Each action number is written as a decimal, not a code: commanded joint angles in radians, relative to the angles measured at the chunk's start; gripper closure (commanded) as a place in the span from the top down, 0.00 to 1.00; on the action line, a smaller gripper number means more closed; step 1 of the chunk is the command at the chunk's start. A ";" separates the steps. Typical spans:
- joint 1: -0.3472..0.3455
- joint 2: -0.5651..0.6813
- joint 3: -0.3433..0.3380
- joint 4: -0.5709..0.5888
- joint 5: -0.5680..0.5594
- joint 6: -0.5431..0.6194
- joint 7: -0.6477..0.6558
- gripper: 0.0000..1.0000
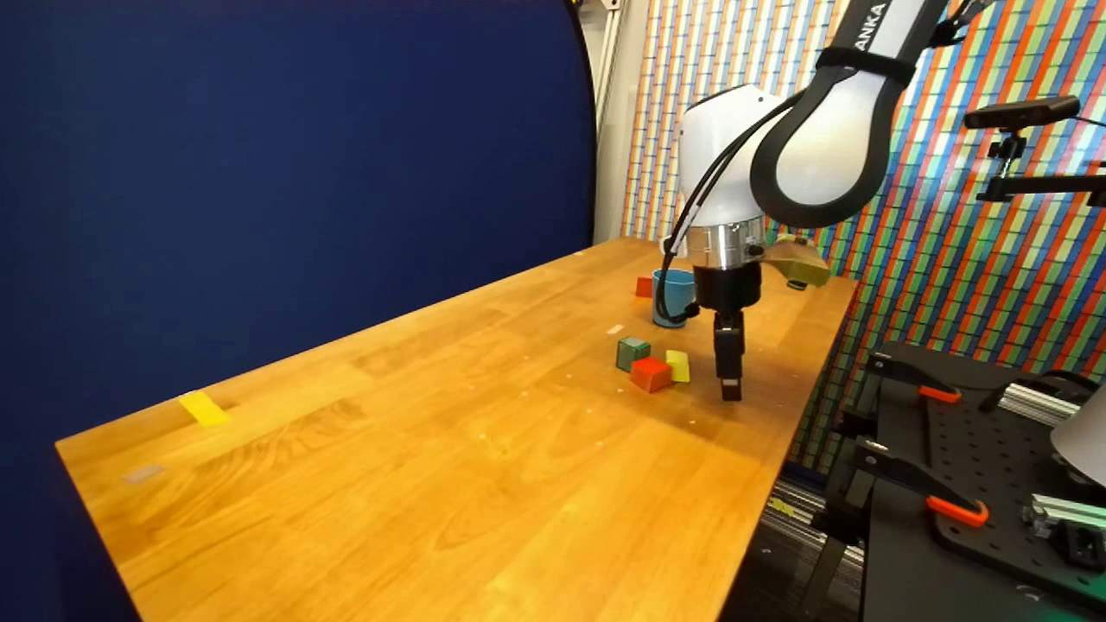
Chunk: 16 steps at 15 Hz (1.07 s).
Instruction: Put the yellow block in the cup
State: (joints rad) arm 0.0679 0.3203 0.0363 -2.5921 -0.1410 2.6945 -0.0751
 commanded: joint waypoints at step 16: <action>0.079 0.106 -0.034 0.224 -0.133 -0.055 0.030 0.73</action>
State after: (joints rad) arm 0.1185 0.4282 0.0267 -2.3942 -0.2350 2.6656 -0.0742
